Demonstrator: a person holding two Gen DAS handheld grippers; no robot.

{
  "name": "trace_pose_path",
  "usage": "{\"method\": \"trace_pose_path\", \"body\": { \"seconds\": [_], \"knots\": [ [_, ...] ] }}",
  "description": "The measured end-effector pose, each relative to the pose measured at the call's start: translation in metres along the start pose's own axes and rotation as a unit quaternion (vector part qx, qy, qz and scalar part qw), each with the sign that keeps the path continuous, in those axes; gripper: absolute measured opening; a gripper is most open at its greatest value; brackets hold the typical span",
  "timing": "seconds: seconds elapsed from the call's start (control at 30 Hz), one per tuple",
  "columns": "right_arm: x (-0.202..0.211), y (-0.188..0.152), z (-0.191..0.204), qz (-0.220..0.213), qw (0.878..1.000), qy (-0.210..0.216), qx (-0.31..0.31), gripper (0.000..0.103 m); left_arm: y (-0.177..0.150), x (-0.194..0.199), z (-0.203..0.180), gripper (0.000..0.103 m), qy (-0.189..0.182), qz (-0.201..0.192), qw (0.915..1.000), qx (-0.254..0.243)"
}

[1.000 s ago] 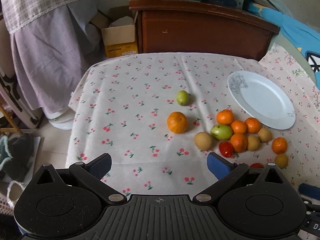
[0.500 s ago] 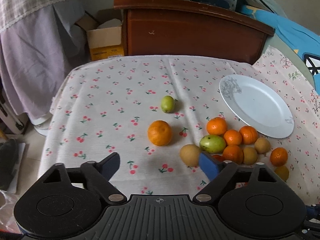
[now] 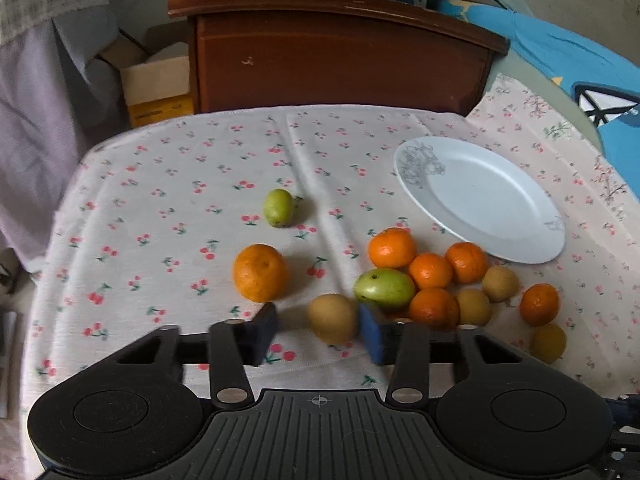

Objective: Organize fruits
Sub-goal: 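Grasp a tan round fruit with the left tool while the right tool grasps a green lime, then carry both fruits onto the white plate and open both tools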

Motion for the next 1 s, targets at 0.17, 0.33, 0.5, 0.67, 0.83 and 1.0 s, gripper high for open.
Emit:
{"method": "trace_pose_path", "body": {
  "seconds": [0.17,0.33,0.5,0.67,0.83,1.0],
  "knots": [
    [0.0,0.001,-0.001,-0.002,1.0,0.006,-0.006,0.025,-0.001,0.002,-0.003,0.026,-0.015,-0.004,0.9999,-0.004],
    [0.003,0.005,0.001,-0.013,1.0,0.015,-0.008,0.025,0.001,0.011,-0.003,0.026,-0.021,-0.014,0.9997,0.004],
    [0.006,0.007,0.003,-0.021,1.0,0.019,-0.008,0.021,0.003,0.023,-0.007,0.026,-0.018,-0.022,0.9996,-0.006],
    [0.006,0.008,0.002,-0.022,1.0,0.018,-0.011,0.02,0.004,0.032,-0.007,0.026,-0.025,-0.024,0.9994,0.001],
    [0.006,0.007,0.0,-0.017,0.999,0.024,-0.018,0.023,0.0,0.035,-0.009,0.026,-0.022,-0.02,0.9995,-0.008],
    [0.0,0.003,-0.001,0.007,0.999,0.026,-0.022,0.025,-0.004,0.029,-0.008,0.026,-0.015,-0.009,0.9998,-0.006]
  ]
}}
Point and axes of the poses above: each gripper's, at about its wrist camera, not at the fingertips, and x roughly against the way its jaws point, z to its left, y to its top, the point moved 3 cm from there along -x, roughly the way its jaws point, and after that the axes turned 6 degrees about -y, right-handed, at the moved point
